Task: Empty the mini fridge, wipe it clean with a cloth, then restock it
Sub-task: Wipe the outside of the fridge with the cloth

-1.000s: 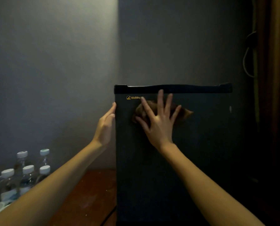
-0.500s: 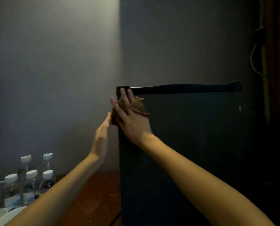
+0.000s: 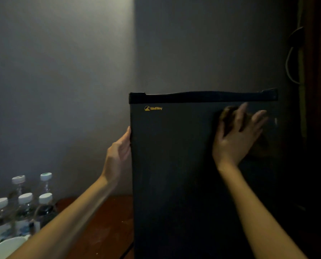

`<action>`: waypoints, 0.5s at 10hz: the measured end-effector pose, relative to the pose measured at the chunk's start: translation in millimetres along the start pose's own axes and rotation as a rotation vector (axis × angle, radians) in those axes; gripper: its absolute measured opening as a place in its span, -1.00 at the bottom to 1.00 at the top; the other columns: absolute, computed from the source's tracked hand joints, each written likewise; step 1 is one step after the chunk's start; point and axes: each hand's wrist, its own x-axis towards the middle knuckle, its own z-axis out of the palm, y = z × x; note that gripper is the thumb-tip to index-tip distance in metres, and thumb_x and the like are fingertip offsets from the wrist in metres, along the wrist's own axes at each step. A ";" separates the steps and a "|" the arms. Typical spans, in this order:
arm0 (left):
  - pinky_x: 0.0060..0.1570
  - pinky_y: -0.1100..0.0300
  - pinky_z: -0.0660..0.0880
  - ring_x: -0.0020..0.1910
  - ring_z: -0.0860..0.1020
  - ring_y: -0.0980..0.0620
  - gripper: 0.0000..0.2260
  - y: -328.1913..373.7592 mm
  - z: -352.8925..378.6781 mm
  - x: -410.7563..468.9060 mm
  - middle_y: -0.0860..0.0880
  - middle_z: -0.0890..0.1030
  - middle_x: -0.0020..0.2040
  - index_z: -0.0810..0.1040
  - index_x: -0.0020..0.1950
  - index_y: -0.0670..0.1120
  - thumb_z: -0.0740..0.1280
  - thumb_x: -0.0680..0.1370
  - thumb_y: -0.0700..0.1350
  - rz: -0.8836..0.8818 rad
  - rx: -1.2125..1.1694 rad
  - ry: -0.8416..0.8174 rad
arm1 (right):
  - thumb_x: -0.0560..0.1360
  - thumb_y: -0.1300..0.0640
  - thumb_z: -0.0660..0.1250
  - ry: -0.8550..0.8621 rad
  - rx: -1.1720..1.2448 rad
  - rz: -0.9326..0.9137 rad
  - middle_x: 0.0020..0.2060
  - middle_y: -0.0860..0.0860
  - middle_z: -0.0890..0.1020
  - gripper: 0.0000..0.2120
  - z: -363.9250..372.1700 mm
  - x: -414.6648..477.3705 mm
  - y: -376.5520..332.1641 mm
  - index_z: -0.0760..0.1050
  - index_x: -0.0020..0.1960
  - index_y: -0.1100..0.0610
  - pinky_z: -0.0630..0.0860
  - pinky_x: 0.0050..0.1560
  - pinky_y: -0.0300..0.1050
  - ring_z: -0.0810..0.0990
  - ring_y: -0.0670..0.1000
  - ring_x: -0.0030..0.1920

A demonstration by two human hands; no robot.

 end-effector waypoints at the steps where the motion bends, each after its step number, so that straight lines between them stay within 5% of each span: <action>1: 0.31 0.34 0.34 0.29 0.42 0.26 -0.56 2.4 0.8 -1.2 0.11 0.38 0.40 0.20 0.52 -0.14 -0.17 0.67 -0.16 -0.025 -0.037 -0.027 | 0.56 -0.09 0.13 -0.043 0.076 -0.228 0.54 0.26 0.00 -0.36 25.5 -49.1 -65.5 0.06 0.58 0.05 -0.07 0.51 0.14 -0.07 0.26 0.54; 2: 0.32 0.23 0.35 0.35 0.43 0.00 -0.55 4.8 -4.4 -4.1 -0.19 0.30 0.47 0.08 0.53 -0.28 -0.16 0.67 -0.15 -0.020 -0.145 -0.063 | 0.56 -0.05 0.10 -0.160 0.114 -0.492 0.54 0.24 0.03 -0.39 48.3 -97.0 -127.5 0.10 0.57 0.07 -0.11 0.54 0.08 -0.08 0.20 0.56; 3: -0.02 0.32 0.50 -0.02 0.60 0.08 -0.54 0.0 -13.0 -20.3 -0.40 0.34 0.28 0.00 0.46 -0.40 -0.10 0.67 -0.11 -0.040 -0.196 -0.023 | 0.61 0.01 0.09 -0.201 0.083 -0.714 0.54 0.25 0.03 -0.46 62.8 -129.1 -148.4 0.12 0.56 0.10 -0.13 0.54 0.07 -0.13 0.18 0.56; 4: 0.09 0.27 0.46 0.15 0.57 0.17 -0.63 -12.5 -7.5 -36.9 0.03 0.60 0.20 0.35 0.43 -0.05 -0.05 0.68 -0.07 -0.111 -0.124 0.082 | 0.56 0.06 0.23 -0.233 -0.019 -0.944 0.54 0.22 -0.01 -0.34 63.7 -134.1 -129.1 0.03 0.58 0.10 -0.14 0.54 0.08 -0.17 0.17 0.55; 5: 0.05 0.35 0.48 0.10 0.57 0.26 -0.69 -12.2 9.2 -49.0 0.20 0.62 0.06 0.48 0.26 0.07 0.09 0.62 0.13 -0.118 -0.064 0.072 | 0.49 0.05 0.22 -0.270 0.027 -1.003 0.55 0.20 -0.04 -0.27 47.4 -110.1 -94.9 -0.04 0.57 0.06 -0.16 0.53 0.07 -0.17 0.14 0.55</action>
